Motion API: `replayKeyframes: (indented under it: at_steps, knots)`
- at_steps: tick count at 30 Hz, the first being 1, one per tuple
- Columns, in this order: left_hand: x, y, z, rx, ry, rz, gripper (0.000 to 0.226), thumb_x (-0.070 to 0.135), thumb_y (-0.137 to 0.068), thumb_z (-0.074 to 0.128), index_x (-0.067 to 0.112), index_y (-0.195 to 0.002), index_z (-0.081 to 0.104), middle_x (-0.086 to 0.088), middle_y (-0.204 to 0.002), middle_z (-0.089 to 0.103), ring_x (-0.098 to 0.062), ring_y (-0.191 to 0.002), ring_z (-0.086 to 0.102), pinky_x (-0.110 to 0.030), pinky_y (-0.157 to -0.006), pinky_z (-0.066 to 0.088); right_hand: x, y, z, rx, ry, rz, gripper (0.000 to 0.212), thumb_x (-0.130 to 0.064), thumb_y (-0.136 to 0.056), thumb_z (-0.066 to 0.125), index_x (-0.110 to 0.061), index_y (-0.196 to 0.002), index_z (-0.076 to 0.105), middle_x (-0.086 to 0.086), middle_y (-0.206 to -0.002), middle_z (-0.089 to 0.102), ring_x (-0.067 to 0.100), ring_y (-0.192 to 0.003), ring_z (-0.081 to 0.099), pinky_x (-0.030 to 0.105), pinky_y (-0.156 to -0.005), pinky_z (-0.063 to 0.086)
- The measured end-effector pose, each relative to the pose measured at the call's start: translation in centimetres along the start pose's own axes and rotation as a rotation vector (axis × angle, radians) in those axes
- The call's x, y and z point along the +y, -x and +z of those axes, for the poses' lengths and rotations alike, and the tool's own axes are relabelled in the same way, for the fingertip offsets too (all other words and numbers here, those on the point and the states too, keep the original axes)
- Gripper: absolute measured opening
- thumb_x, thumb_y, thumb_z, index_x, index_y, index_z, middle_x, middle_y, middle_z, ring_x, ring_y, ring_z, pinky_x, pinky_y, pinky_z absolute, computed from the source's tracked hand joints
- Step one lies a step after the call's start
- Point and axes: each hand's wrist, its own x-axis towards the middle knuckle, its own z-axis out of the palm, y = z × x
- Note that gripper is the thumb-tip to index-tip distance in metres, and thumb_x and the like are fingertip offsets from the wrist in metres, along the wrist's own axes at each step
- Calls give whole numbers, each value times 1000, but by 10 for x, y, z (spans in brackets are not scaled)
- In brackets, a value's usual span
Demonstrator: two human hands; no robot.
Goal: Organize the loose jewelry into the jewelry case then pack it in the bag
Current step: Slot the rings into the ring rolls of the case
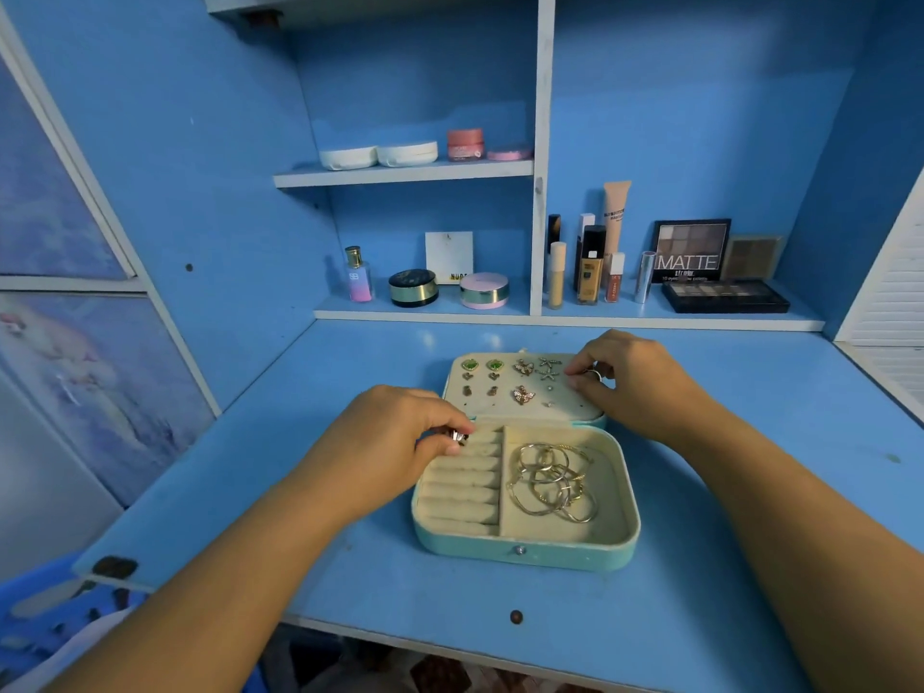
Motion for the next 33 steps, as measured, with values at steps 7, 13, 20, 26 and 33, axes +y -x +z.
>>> replayKeyframes:
  at_steps: [7, 13, 20, 26, 33]
  knots:
    - [9, -5, -5, -116, -80, -50, 19, 24, -85, 74, 29, -103, 75, 12, -98, 73, -4, -89, 66, -24, -83, 51, -1, 0, -1, -17, 8, 0, 9, -19, -86, 67, -21, -95, 71, -7, -92, 57, 7, -80, 52, 20, -74, 43]
    - [19, -3, -1, -132, -225, -25, 27, 25, -98, 55, 29, -122, 66, 13, -117, 68, -12, -105, 63, -20, -89, 44, 0, 0, 0, -26, -2, 9, 10, -18, -86, 67, -19, -95, 71, -6, -91, 58, 8, -79, 53, 9, -69, 37]
    - [20, 5, 13, -15, -289, -78, 30, 10, -88, 67, 31, -110, 71, 10, -101, 71, -18, -90, 66, -25, -79, 49, -1, 1, -1, -36, -11, 25, 9, -20, -87, 67, -21, -94, 71, -7, -91, 58, 9, -80, 53, 15, -70, 39]
    - [24, -3, 9, -62, -259, -164, 21, 19, -94, 62, 25, -113, 70, 8, -105, 61, -10, -96, 52, -22, -78, 40, -1, 1, -1, -32, 0, 20, 8, -19, -87, 67, -21, -93, 70, -9, -88, 56, 5, -76, 51, 6, -63, 35]
    - [31, -3, 13, -101, -363, -177, 43, -5, -87, 48, 22, -117, 64, 3, -108, 60, -16, -97, 57, -30, -83, 49, -3, 1, -2, -36, -9, 25, 9, -19, -87, 66, -21, -94, 70, -6, -91, 57, 10, -81, 54, 19, -73, 42]
